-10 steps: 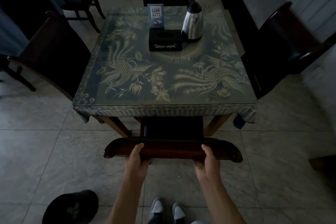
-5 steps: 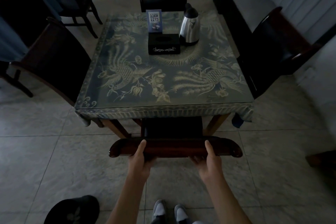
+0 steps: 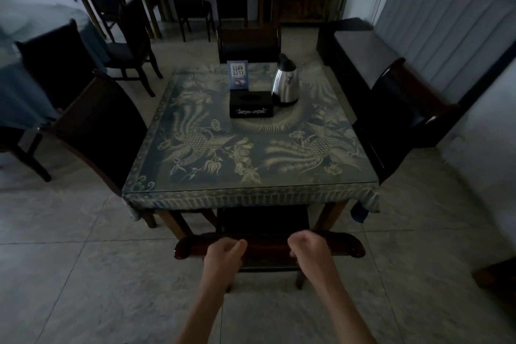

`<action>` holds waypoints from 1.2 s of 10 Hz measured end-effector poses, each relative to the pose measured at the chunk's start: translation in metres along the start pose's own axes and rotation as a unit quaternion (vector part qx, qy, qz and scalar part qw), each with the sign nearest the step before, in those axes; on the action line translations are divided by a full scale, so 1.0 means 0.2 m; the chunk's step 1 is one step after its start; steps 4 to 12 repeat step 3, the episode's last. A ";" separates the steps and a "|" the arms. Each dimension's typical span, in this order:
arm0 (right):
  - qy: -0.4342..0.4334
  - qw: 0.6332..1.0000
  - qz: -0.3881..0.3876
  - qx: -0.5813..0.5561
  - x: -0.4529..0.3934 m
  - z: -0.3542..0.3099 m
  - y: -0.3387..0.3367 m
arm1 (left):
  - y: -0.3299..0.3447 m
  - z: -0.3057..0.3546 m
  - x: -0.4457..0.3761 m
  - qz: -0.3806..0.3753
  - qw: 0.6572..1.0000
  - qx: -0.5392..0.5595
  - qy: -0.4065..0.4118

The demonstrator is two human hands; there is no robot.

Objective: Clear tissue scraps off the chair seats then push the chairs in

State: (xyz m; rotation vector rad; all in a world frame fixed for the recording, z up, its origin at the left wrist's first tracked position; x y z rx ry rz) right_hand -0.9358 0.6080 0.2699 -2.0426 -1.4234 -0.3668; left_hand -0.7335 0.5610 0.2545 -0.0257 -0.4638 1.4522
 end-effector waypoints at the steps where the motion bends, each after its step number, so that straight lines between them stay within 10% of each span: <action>1: -0.134 0.986 0.068 0.067 0.06 -0.22 -0.06 | -0.09 0.24 -0.03 0.028 0.976 -0.152 0.156; 3: -0.339 0.915 0.184 0.118 0.23 -0.68 -0.23 | -0.24 0.79 -0.03 0.149 0.855 -0.282 0.410; 12: -0.339 0.915 0.184 0.118 0.23 -0.68 -0.23 | -0.24 0.79 -0.03 0.149 0.855 -0.282 0.410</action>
Point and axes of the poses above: each hand's wrist, its own x-axis away from the middle knuckle, its own y-axis out of the palm, z = x × y, the point moved 2 cm from there along -x, towards the middle knuckle, and after that the axes turned 11 degrees about y, right-handed, at the moved point
